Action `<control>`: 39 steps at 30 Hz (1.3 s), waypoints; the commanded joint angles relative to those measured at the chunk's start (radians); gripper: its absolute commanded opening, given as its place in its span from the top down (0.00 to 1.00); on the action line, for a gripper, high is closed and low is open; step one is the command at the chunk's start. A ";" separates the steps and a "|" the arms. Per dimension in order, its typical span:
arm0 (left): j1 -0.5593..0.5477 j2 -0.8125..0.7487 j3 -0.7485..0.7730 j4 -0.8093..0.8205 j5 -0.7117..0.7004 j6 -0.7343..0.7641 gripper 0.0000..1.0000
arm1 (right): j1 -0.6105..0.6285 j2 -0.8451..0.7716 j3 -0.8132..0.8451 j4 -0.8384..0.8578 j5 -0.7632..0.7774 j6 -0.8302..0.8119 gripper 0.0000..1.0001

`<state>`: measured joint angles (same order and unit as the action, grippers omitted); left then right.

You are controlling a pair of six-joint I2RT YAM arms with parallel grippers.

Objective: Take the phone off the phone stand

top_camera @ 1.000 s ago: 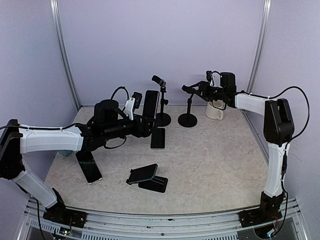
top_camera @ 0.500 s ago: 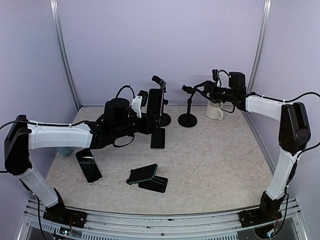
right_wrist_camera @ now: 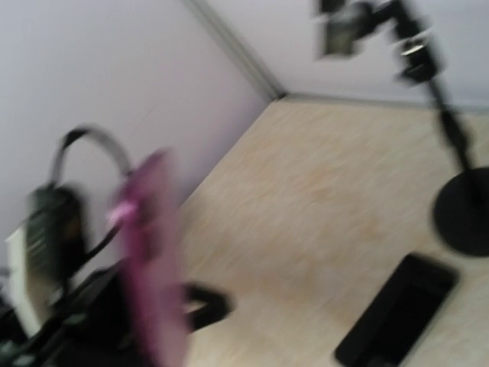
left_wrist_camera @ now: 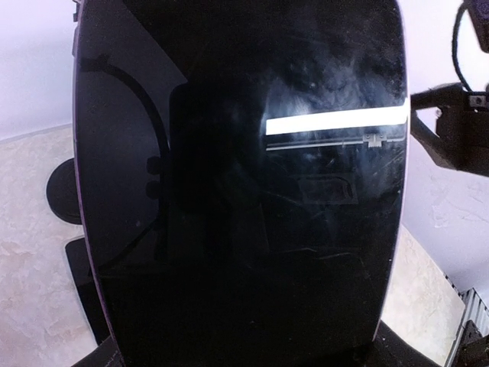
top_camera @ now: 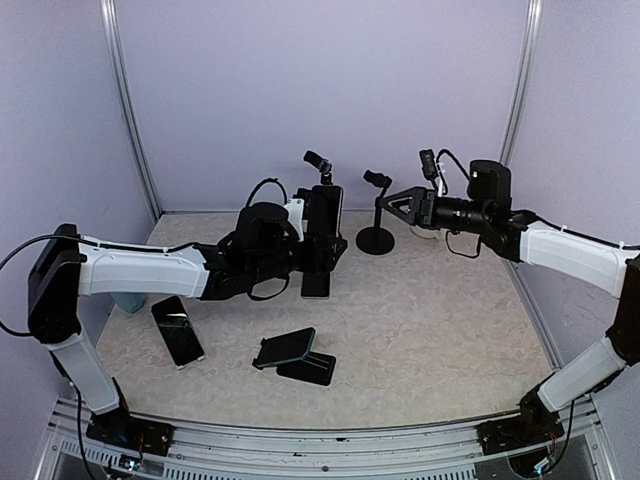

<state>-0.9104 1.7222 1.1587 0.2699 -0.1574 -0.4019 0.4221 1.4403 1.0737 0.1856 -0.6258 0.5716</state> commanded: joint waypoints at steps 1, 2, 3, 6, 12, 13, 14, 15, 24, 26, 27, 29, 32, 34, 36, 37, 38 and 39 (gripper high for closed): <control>-0.024 0.026 0.066 0.038 -0.042 -0.016 1.00 | 0.066 -0.085 -0.062 0.021 0.040 -0.025 0.32; -0.029 0.033 0.072 0.036 -0.043 -0.016 1.00 | 0.076 -0.094 -0.073 0.021 0.044 -0.022 0.33; -0.032 0.039 0.078 0.035 -0.042 -0.016 1.00 | 0.087 -0.099 -0.081 0.021 0.049 -0.019 0.34; -0.045 0.053 0.092 0.035 -0.046 -0.016 1.00 | 0.115 -0.109 -0.103 0.027 0.069 -0.015 0.37; -0.064 0.069 0.107 0.035 -0.049 -0.011 1.00 | 0.159 -0.086 -0.125 0.045 0.093 -0.007 0.42; -0.067 0.072 0.109 0.036 -0.047 -0.007 1.00 | 0.167 -0.080 -0.127 0.048 0.097 -0.008 0.43; -0.070 0.075 0.112 0.034 -0.049 -0.005 1.00 | 0.175 -0.073 -0.127 0.050 0.103 -0.010 0.44; -0.075 0.078 0.117 0.031 -0.052 -0.001 1.00 | 0.183 -0.066 -0.126 0.053 0.109 -0.011 0.44; -0.090 0.092 0.130 0.021 -0.067 0.015 1.00 | 0.214 -0.031 -0.136 0.113 0.111 0.023 0.49; -0.091 0.091 0.131 0.023 -0.069 0.015 1.00 | 0.218 -0.021 -0.140 0.120 0.114 0.034 0.51; -0.093 0.091 0.131 0.024 -0.069 0.016 1.00 | 0.220 -0.017 -0.143 0.125 0.118 0.038 0.52; -0.094 0.091 0.131 0.026 -0.069 0.018 1.00 | 0.222 -0.005 -0.148 0.127 0.128 0.047 0.54; -0.096 0.093 0.134 0.027 -0.068 0.022 1.00 | 0.224 0.008 -0.154 0.135 0.136 0.057 0.59; -0.096 0.095 0.135 0.027 -0.064 0.024 1.00 | 0.224 0.016 -0.156 0.141 0.135 0.064 0.63; -0.097 0.094 0.135 0.026 -0.065 0.028 1.00 | 0.225 0.024 -0.156 0.149 0.131 0.068 0.67; -0.098 0.094 0.135 0.027 -0.064 0.029 1.00 | 0.225 0.028 -0.157 0.153 0.129 0.073 0.69; -0.098 0.095 0.136 0.028 -0.063 0.029 1.00 | 0.225 0.032 -0.158 0.158 0.126 0.076 0.70; -0.099 0.097 0.138 0.027 -0.061 0.029 1.00 | 0.225 0.035 -0.159 0.164 0.123 0.080 0.73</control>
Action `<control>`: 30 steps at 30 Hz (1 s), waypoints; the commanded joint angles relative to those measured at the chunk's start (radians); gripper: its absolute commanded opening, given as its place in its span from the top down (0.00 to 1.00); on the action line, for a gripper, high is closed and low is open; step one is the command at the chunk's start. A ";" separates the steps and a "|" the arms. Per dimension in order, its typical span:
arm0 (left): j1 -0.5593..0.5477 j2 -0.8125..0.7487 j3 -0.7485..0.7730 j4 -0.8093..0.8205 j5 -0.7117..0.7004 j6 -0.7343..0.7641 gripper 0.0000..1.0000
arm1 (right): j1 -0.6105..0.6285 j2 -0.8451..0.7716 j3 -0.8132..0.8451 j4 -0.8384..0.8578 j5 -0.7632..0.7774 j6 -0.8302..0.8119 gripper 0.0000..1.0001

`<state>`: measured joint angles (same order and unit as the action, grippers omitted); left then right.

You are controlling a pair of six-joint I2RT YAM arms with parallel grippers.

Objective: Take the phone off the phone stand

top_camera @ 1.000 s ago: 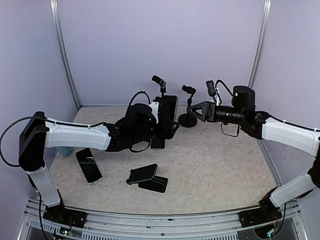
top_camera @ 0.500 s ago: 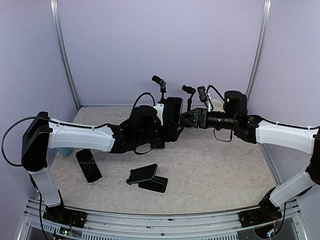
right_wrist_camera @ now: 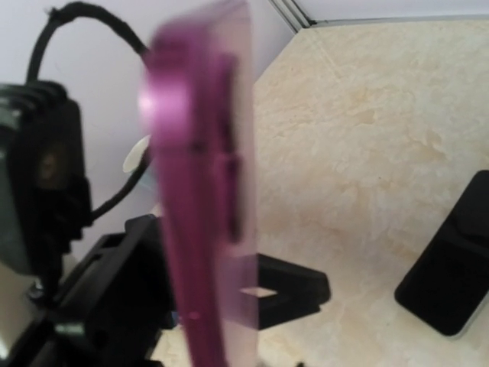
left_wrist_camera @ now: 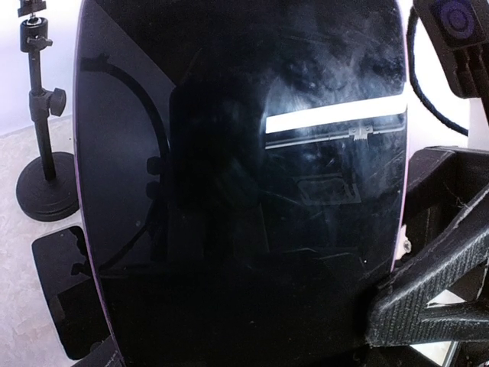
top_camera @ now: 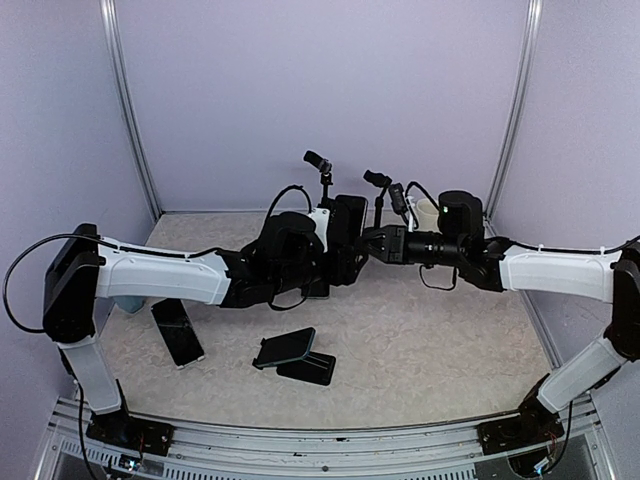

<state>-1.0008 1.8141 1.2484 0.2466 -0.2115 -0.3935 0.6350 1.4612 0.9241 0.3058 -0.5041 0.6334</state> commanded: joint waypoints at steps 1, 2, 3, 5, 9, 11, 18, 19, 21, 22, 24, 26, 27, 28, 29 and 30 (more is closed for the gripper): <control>-0.009 0.006 0.048 0.050 -0.005 0.021 1.00 | 0.012 0.018 -0.009 0.050 -0.006 0.023 0.75; -0.009 0.007 0.048 0.052 -0.002 0.021 1.00 | 0.012 0.021 -0.012 0.059 -0.013 0.028 0.77; -0.009 0.008 0.047 0.053 0.002 0.021 1.00 | 0.012 0.024 -0.014 0.068 -0.022 0.034 0.79; -0.008 0.010 0.045 0.058 0.009 0.039 1.00 | 0.012 0.031 -0.014 0.083 -0.036 0.045 0.85; -0.009 0.009 0.046 0.056 0.018 0.053 0.97 | 0.012 0.034 -0.011 0.081 -0.036 0.049 1.00; -0.008 0.005 0.044 0.054 0.021 0.060 0.91 | 0.011 0.030 -0.006 0.065 -0.023 0.044 1.00; -0.007 -0.033 0.008 0.057 0.018 0.071 0.31 | -0.039 0.015 -0.006 0.039 -0.030 0.041 1.00; -0.005 -0.037 0.003 0.058 0.013 0.072 0.23 | -0.051 0.013 -0.007 0.037 -0.039 0.040 1.00; -0.005 -0.049 -0.010 0.059 0.013 0.072 0.08 | -0.076 0.013 -0.007 0.033 -0.059 0.043 1.00; -0.003 -0.052 -0.015 0.059 0.017 0.074 0.03 | -0.088 0.013 -0.007 0.035 -0.073 0.047 1.00; -0.003 -0.060 -0.025 0.061 0.038 0.080 0.01 | -0.111 0.015 -0.010 0.036 -0.097 0.051 1.00; -0.001 -0.064 -0.042 0.072 0.063 0.083 0.01 | -0.136 0.019 -0.009 0.029 -0.119 0.051 1.00; 0.002 -0.066 -0.052 0.081 0.080 0.081 0.01 | -0.148 0.020 -0.010 0.028 -0.130 0.050 1.00; 0.004 -0.070 -0.064 0.088 0.091 0.079 0.01 | -0.165 0.022 -0.009 0.022 -0.139 0.045 1.00; 0.007 -0.074 -0.074 0.092 0.104 0.074 0.01 | -0.173 0.025 -0.006 0.010 -0.148 0.036 1.00; 0.011 -0.079 -0.085 0.099 0.116 0.071 0.01 | -0.188 0.028 -0.002 -0.007 -0.161 0.028 1.00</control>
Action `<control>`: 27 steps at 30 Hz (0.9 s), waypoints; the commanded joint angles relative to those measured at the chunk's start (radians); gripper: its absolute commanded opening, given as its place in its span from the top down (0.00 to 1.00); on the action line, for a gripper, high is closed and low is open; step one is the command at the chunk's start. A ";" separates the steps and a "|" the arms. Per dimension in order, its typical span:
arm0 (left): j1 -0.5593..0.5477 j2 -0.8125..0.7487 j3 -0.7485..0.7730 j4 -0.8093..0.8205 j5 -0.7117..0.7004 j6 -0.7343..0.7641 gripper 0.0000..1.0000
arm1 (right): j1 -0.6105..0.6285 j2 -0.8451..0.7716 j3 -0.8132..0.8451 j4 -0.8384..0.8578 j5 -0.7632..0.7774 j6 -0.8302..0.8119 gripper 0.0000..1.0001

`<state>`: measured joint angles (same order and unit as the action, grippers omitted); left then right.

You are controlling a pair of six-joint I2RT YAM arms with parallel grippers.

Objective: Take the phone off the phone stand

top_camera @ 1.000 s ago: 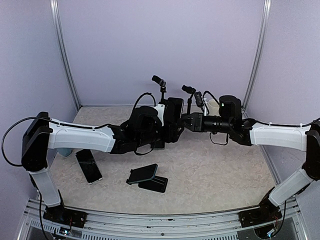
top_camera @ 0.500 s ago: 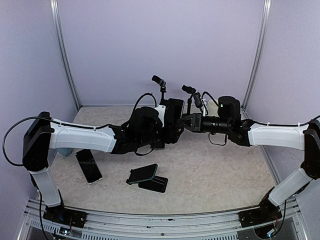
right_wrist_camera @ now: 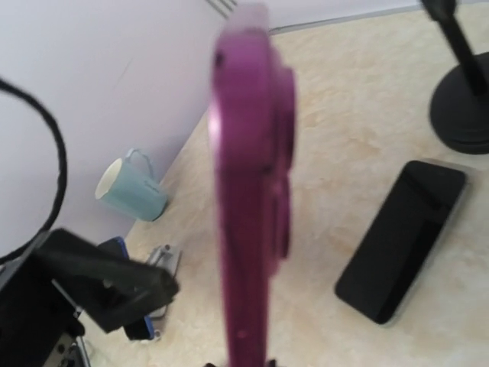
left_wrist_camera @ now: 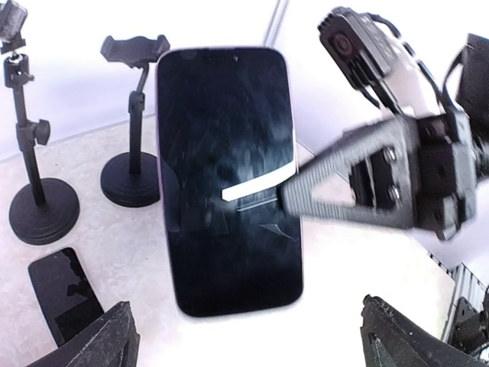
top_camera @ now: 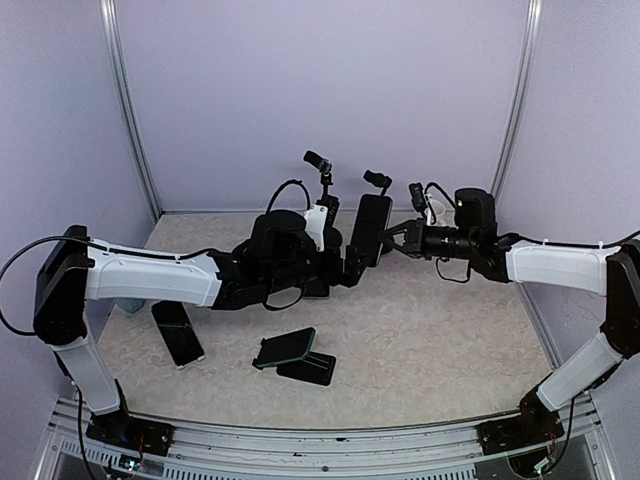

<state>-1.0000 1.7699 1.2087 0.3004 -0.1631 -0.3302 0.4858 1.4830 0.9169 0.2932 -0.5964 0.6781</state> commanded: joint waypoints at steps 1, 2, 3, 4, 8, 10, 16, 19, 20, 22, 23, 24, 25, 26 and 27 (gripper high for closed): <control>0.015 -0.042 -0.059 0.052 0.075 -0.001 0.01 | -0.050 0.009 0.006 -0.006 -0.077 -0.024 1.00; 0.021 -0.051 -0.074 0.058 0.081 -0.006 0.01 | -0.060 0.012 0.006 -0.020 -0.086 -0.034 1.00; 0.028 -0.062 -0.090 0.064 0.088 -0.012 0.01 | -0.070 0.015 0.009 -0.036 -0.094 -0.044 1.00; 0.033 -0.073 -0.103 0.070 0.094 -0.016 0.01 | -0.081 0.018 0.010 -0.054 -0.101 -0.057 1.00; 0.062 -0.119 -0.154 0.083 0.102 -0.029 0.01 | -0.126 0.051 0.010 -0.115 -0.146 -0.095 1.00; 0.076 -0.140 -0.171 0.084 0.102 -0.030 0.01 | -0.149 0.073 0.007 -0.132 -0.164 -0.106 1.00; 0.117 -0.207 -0.228 0.094 0.105 -0.033 0.01 | -0.199 0.169 0.054 -0.216 -0.218 -0.162 1.00; 0.132 -0.229 -0.253 0.104 0.110 -0.054 0.01 | -0.215 0.231 0.088 -0.237 -0.226 -0.182 1.00; 0.135 -0.234 -0.262 0.114 0.114 -0.064 0.01 | -0.217 0.251 0.093 -0.230 -0.231 -0.181 1.00; 0.139 -0.239 -0.276 0.129 0.124 -0.073 0.01 | -0.219 0.298 0.113 -0.223 -0.239 -0.181 1.00; 0.139 -0.240 -0.280 0.128 0.123 -0.077 0.01 | -0.219 0.319 0.121 -0.220 -0.249 -0.180 1.00; 0.139 -0.241 -0.285 0.129 0.126 -0.078 0.01 | -0.222 0.338 0.133 -0.219 -0.259 -0.180 1.00; 0.139 -0.243 -0.287 0.131 0.128 -0.079 0.01 | -0.225 0.360 0.145 -0.218 -0.269 -0.179 1.00; 0.139 -0.245 -0.293 0.133 0.128 -0.081 0.01 | -0.227 0.380 0.158 -0.217 -0.279 -0.180 1.00; 0.139 -0.248 -0.299 0.135 0.129 -0.083 0.01 | -0.228 0.397 0.172 -0.216 -0.292 -0.178 1.00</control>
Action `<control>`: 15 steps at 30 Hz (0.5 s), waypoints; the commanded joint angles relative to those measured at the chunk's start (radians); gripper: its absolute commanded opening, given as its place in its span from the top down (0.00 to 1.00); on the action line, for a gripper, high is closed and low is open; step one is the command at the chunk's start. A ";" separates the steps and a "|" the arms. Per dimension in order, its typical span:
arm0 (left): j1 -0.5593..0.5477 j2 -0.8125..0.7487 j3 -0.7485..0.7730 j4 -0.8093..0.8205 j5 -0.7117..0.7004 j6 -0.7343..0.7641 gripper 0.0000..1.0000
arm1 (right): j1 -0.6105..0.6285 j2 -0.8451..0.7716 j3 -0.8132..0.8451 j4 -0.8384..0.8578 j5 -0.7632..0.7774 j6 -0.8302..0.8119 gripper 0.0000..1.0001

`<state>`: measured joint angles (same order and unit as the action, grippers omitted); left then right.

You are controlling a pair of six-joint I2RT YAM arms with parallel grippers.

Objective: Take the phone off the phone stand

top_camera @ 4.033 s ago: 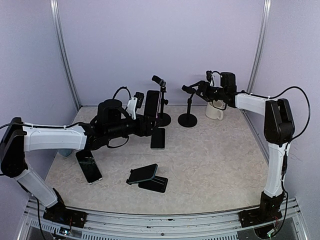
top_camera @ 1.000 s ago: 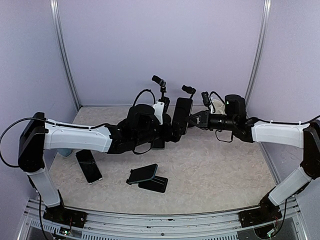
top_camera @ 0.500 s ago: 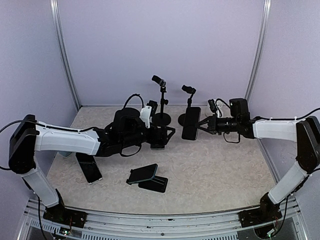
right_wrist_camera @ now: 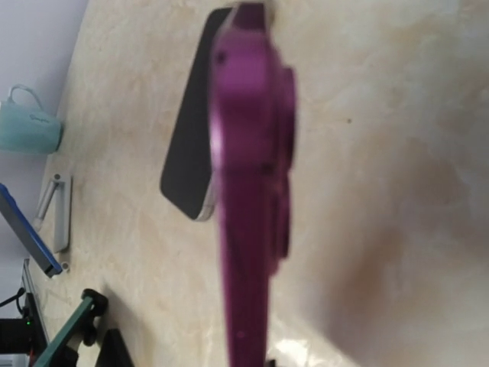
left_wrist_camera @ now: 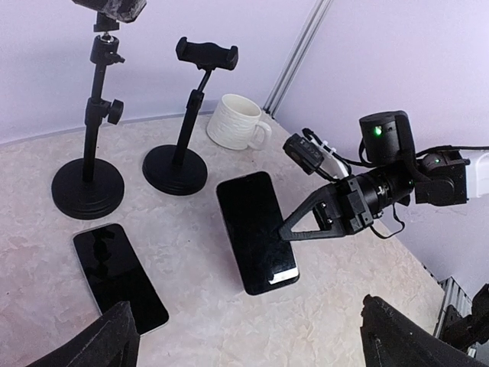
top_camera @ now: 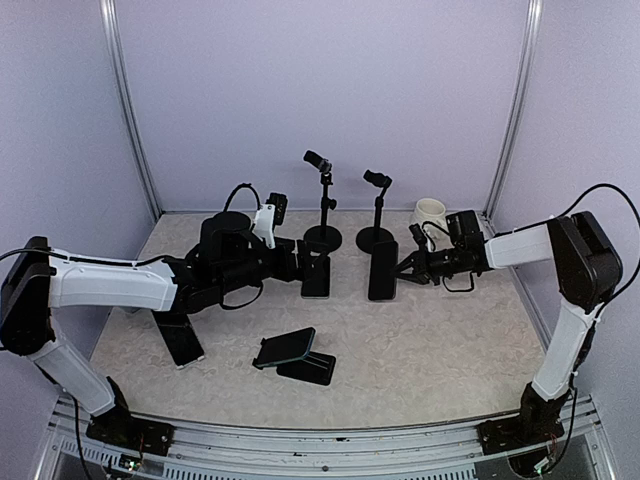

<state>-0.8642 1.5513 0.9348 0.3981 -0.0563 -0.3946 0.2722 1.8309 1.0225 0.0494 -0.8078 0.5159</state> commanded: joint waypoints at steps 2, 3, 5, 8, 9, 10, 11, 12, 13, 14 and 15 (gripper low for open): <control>0.004 -0.037 -0.034 0.041 0.018 -0.020 0.01 | -0.017 0.087 0.093 0.025 -0.097 -0.020 1.00; 0.004 -0.041 -0.036 0.041 0.015 -0.021 0.01 | -0.018 0.104 0.103 0.025 -0.106 -0.020 1.00; 0.005 -0.048 -0.039 0.038 0.008 -0.025 0.01 | -0.022 0.141 0.127 0.018 -0.113 -0.022 1.00; 0.007 -0.055 -0.039 0.030 0.002 -0.027 0.01 | -0.038 0.186 0.156 0.013 -0.129 -0.025 1.00; 0.008 -0.058 -0.040 0.026 -0.001 -0.027 0.01 | -0.044 0.198 0.166 0.010 -0.133 -0.026 1.00; 0.009 -0.060 -0.041 0.024 -0.005 -0.026 0.01 | -0.048 0.210 0.173 0.008 -0.136 -0.027 0.99; 0.010 -0.063 -0.043 0.024 -0.006 -0.026 0.01 | -0.054 0.224 0.186 -0.002 -0.141 -0.034 0.98; 0.011 -0.065 -0.045 0.022 -0.007 -0.026 0.01 | -0.059 0.234 0.191 -0.007 -0.144 -0.036 0.97; 0.012 -0.067 -0.046 0.022 -0.009 -0.026 0.01 | -0.065 0.245 0.194 -0.005 -0.150 -0.034 0.97; 0.013 -0.068 -0.048 0.022 -0.011 -0.027 0.01 | -0.070 0.255 0.198 -0.003 -0.155 -0.033 0.97; 0.013 -0.069 -0.049 0.021 -0.013 -0.030 0.01 | -0.074 0.264 0.202 -0.005 -0.158 -0.034 0.97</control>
<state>-0.8604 1.5085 0.8997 0.4038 -0.0544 -0.4164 0.2260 2.0563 1.1889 0.0418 -0.9245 0.5087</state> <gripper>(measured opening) 0.988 0.046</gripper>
